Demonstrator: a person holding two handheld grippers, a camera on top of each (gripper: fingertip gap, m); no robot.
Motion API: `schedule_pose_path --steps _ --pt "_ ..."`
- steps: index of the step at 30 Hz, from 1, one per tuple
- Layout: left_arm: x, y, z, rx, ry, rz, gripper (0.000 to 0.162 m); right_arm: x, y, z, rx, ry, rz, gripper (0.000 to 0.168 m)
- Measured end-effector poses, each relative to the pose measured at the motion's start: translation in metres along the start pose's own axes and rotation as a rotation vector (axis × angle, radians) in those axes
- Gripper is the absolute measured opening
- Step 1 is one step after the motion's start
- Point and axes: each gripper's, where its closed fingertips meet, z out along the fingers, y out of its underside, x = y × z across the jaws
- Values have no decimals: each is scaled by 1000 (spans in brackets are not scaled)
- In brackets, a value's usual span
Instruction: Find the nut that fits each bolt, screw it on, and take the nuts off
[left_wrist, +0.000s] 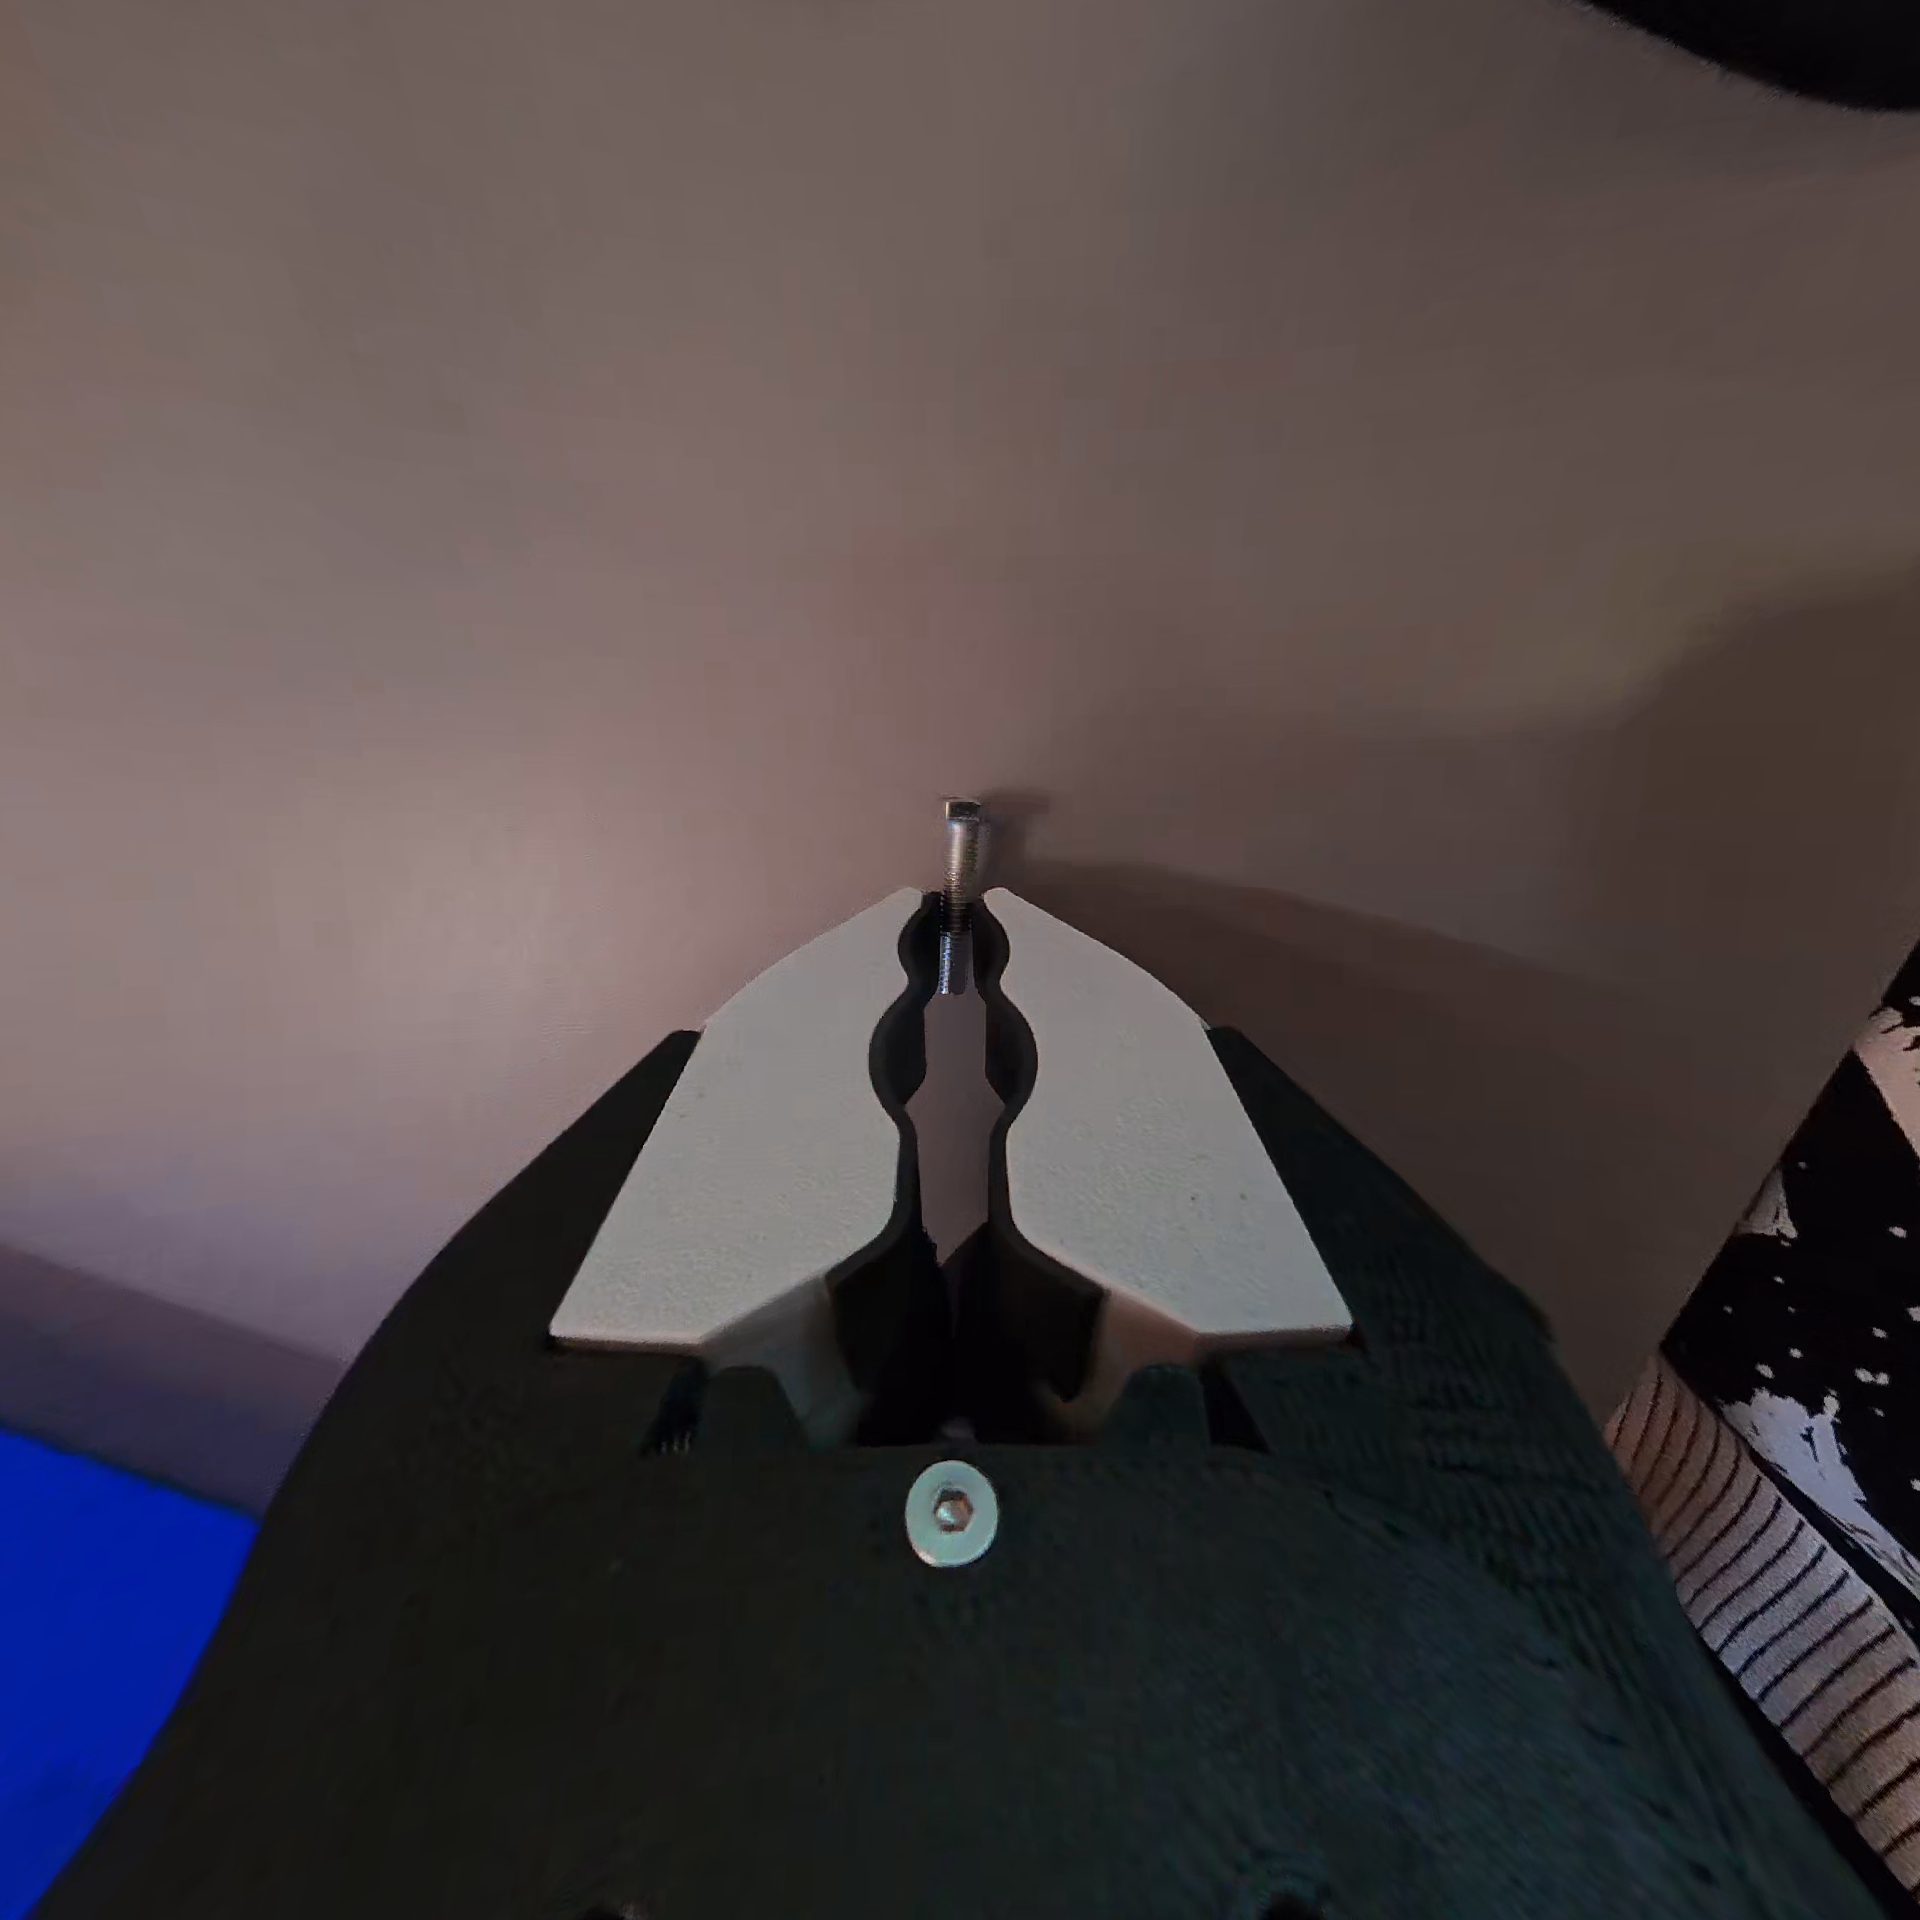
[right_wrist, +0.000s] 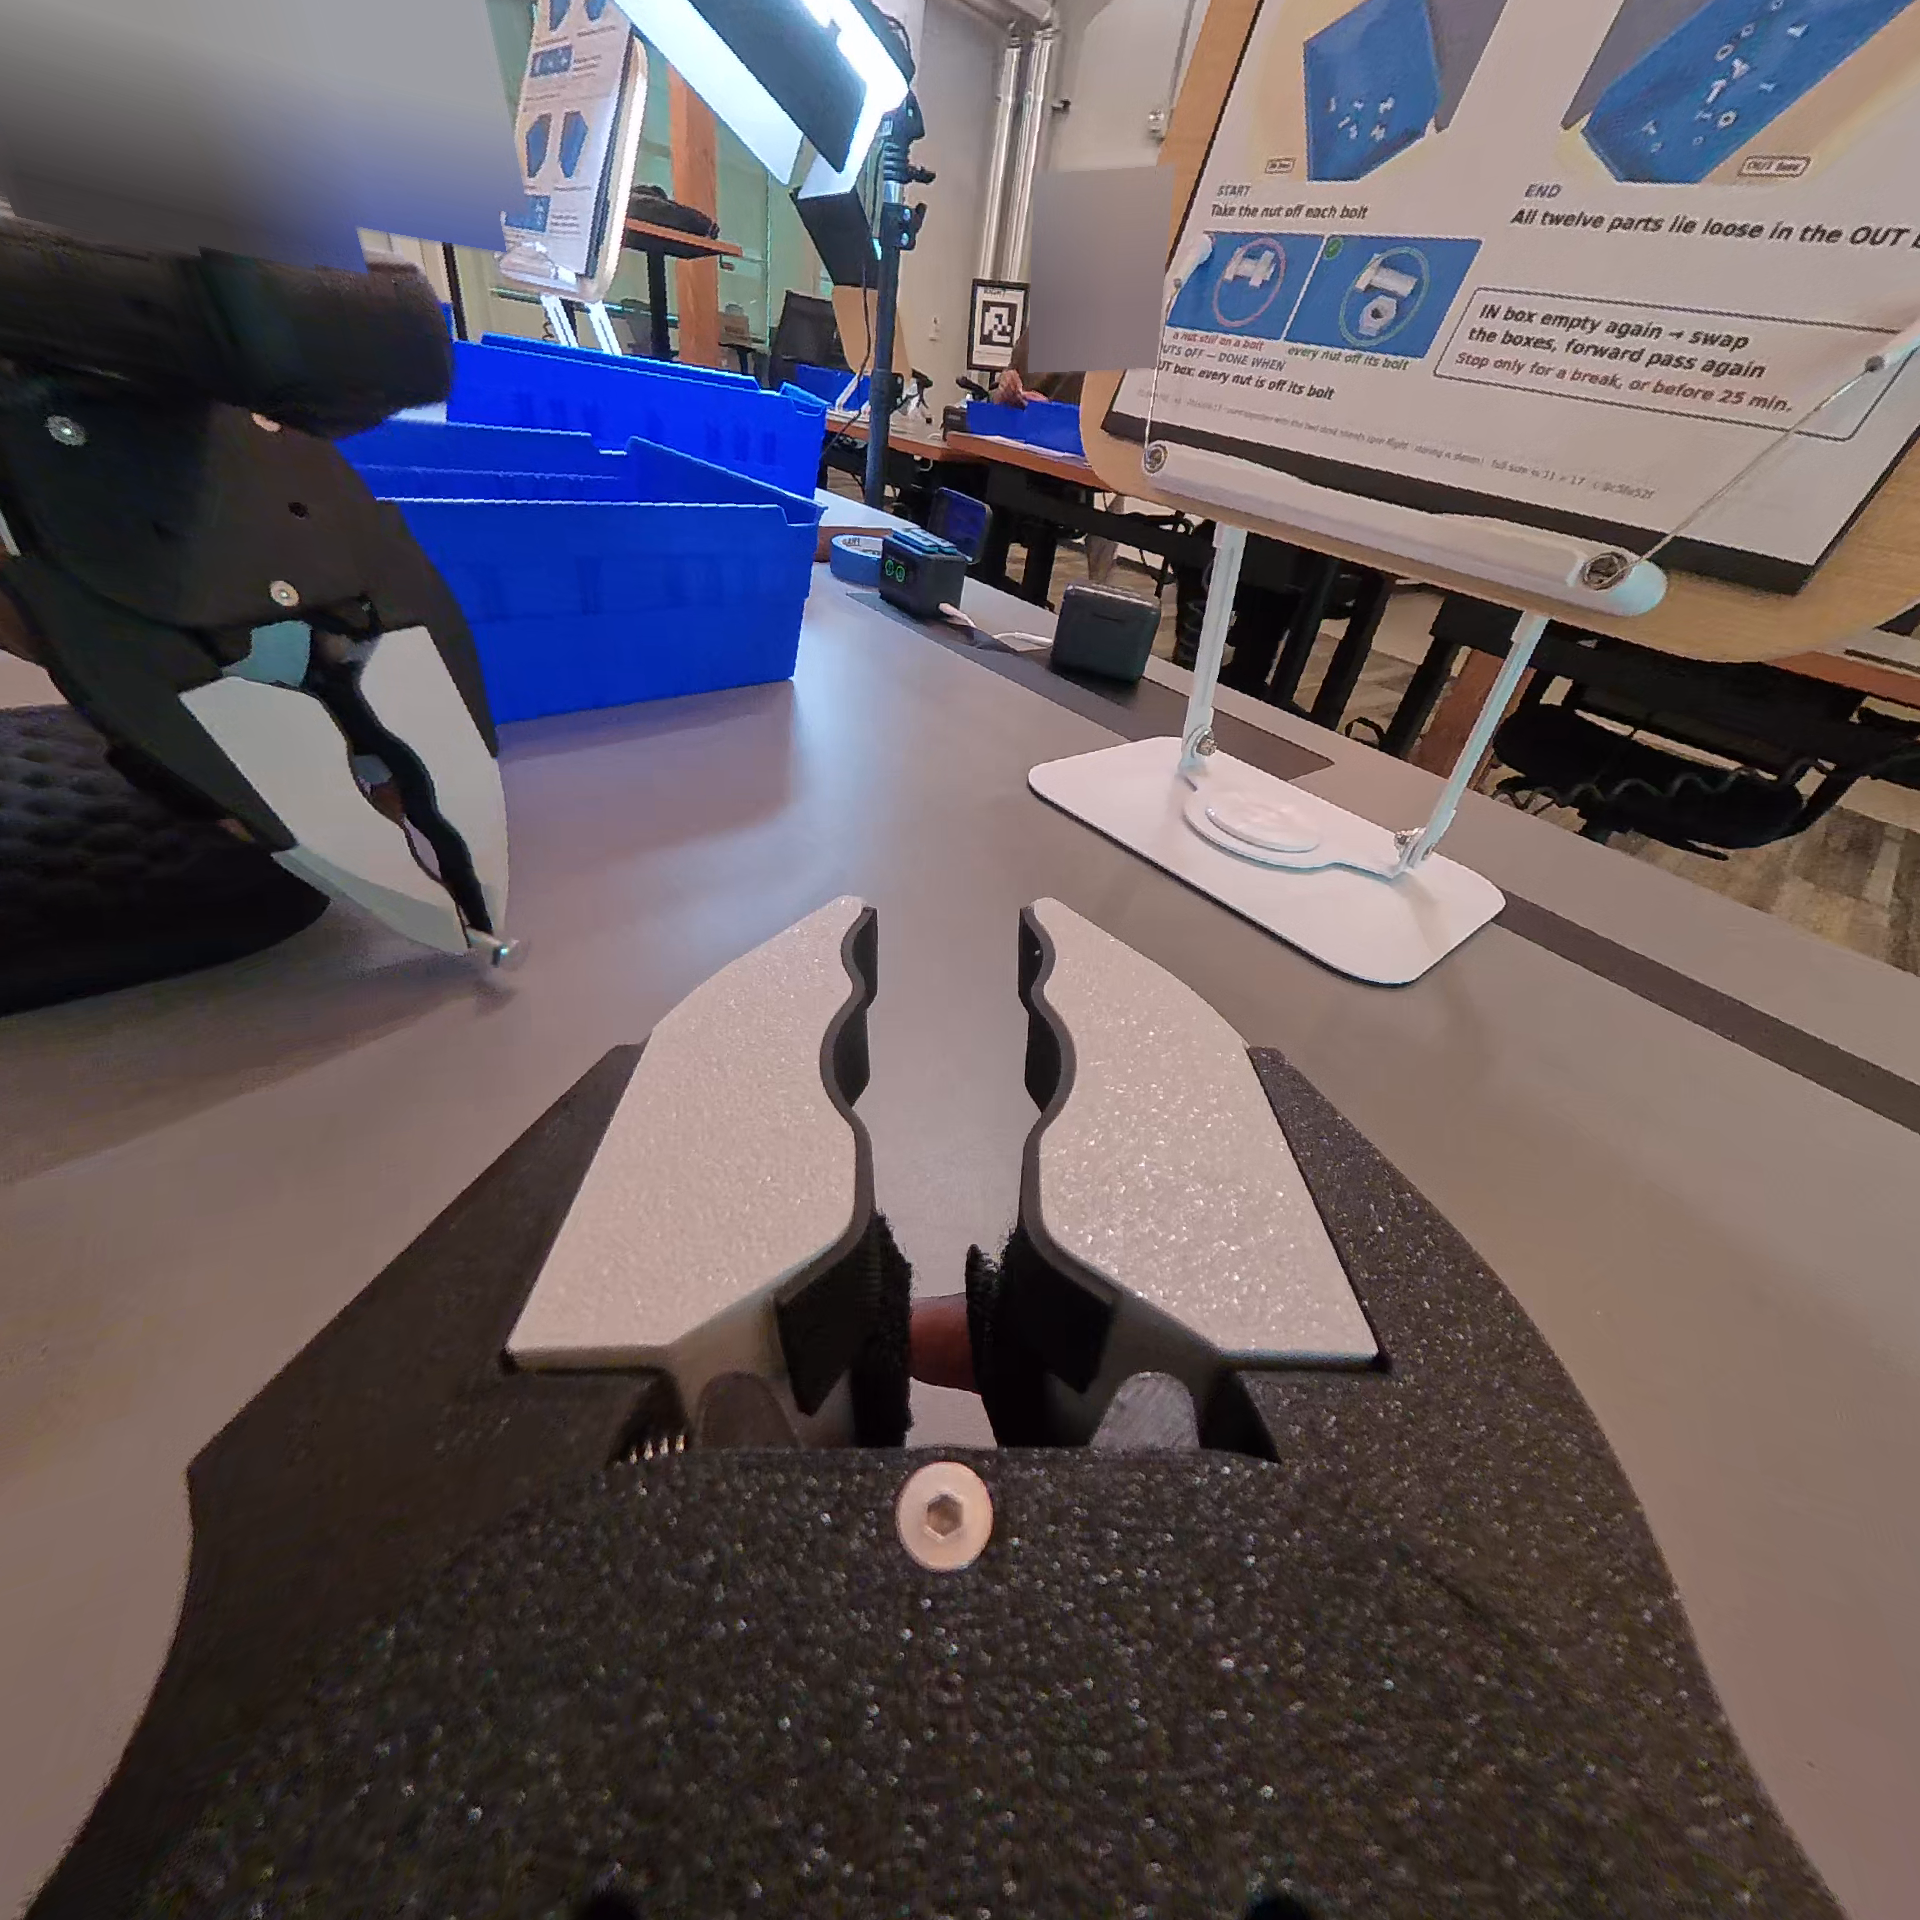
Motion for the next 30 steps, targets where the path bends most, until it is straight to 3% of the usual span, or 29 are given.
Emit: schedule_pose_path --steps 5,9,13,16,18,22,25,30 --pt "2 3 4 21 32 -36 7 1 0 0 1 2 4 26" --pt "-1 -2 -6 100 22 -85 17 1 0 0 -1 5 8 26" --pt "3 -15 -83 384 31 -102 27 3 1 1 -10 8 17 26" --pt "-44 18 -156 510 -189 -180 27 4 3 1 -18 8 27 26" --pt "-85 67 -176 406 -310 -247 26 4 3 2 -26 7 29 26" --pt "-134 151 -143 68 -223 -381 27 2 3 2 -28 11 8 26" --pt "-133 168 -111 -25 -87 -377 34 2 3 2 -27 11 12 26" --pt "-143 190 -87 -179 -108 -352 38 3 5 3 -38 7 20 26"
